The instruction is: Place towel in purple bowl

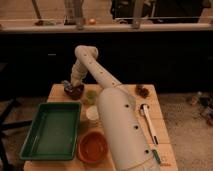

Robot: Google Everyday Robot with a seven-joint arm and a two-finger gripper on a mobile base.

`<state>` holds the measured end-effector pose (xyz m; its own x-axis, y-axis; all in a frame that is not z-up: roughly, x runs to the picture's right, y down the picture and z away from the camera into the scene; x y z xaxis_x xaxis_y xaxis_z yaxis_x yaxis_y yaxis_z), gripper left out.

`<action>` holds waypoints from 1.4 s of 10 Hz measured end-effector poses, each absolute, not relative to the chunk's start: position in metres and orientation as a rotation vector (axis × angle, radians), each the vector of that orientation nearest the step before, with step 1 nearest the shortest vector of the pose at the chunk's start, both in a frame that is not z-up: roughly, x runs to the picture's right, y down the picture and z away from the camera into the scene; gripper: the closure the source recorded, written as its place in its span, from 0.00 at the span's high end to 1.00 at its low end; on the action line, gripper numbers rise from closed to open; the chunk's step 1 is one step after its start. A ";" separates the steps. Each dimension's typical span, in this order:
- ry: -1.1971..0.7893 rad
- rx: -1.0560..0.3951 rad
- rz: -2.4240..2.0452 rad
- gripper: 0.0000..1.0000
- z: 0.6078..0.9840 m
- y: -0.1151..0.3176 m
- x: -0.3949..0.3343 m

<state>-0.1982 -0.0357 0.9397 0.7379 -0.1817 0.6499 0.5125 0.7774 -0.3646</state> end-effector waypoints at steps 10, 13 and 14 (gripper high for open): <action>-0.640 -0.561 -0.390 0.64 0.947 -0.037 -0.198; -0.640 -0.561 -0.391 0.80 0.947 -0.037 -0.199; -0.640 -0.561 -0.391 0.80 0.947 -0.037 -0.199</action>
